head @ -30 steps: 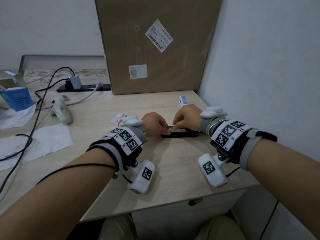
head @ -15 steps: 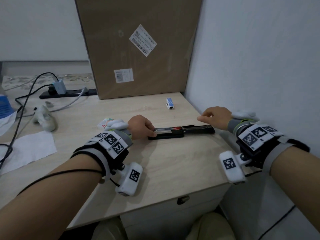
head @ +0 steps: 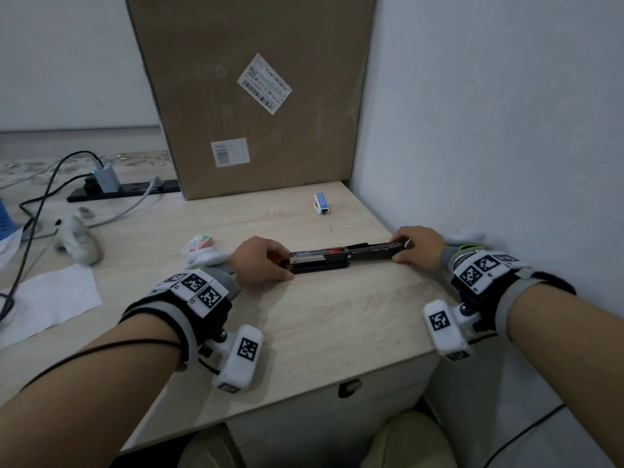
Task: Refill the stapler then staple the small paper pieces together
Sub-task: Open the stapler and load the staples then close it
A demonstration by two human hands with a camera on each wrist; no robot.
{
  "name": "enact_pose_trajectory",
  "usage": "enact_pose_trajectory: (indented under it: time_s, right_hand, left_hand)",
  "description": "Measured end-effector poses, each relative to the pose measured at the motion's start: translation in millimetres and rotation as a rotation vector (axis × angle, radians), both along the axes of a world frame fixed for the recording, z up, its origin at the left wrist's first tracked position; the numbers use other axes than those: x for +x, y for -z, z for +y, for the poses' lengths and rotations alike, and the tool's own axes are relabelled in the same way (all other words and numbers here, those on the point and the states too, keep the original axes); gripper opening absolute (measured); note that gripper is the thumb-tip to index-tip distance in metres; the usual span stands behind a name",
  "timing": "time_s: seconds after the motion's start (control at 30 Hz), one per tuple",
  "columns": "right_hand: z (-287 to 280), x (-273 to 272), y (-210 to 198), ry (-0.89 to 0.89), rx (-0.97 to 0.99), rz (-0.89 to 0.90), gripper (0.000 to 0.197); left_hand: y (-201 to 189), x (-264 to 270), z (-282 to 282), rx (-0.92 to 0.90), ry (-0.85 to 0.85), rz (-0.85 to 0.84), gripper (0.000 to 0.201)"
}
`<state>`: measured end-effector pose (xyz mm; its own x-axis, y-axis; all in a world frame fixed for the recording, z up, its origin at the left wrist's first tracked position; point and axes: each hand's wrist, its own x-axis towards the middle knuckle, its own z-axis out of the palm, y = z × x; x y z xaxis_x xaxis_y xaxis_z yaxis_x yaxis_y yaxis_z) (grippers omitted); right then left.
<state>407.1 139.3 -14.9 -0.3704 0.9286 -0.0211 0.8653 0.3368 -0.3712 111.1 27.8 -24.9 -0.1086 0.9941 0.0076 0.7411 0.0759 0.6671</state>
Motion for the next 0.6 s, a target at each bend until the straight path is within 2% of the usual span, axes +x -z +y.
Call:
enact_pose_trajectory:
  time_s: [0.13, 0.27, 0.37, 0.47, 0.6]
  right_hand:
    - [4, 4, -15, -0.043, 0.041, 0.103, 0.034]
    - [-8, -7, -52, -0.081, 0.041, 0.401, 0.034]
    - [-22, -34, -74, -0.169, 0.01, 0.477, 0.034]
    - [-35, -75, -82, -0.29, 0.011, 0.415, 0.034]
    - [-46, -124, -64, -0.396, 0.055, 0.134, 0.023]
  left_hand:
    - [5, -8, -4, 0.032, 0.035, -0.115, 0.045]
    - [4, -9, -3, 0.024, 0.019, -0.168, 0.054]
    - [5, -10, -2, 0.017, 0.012, -0.175, 0.057]
    - [7, -10, -2, 0.022, 0.001, -0.156, 0.058]
    - [8, -10, -2, 0.038, -0.017, -0.115, 0.06]
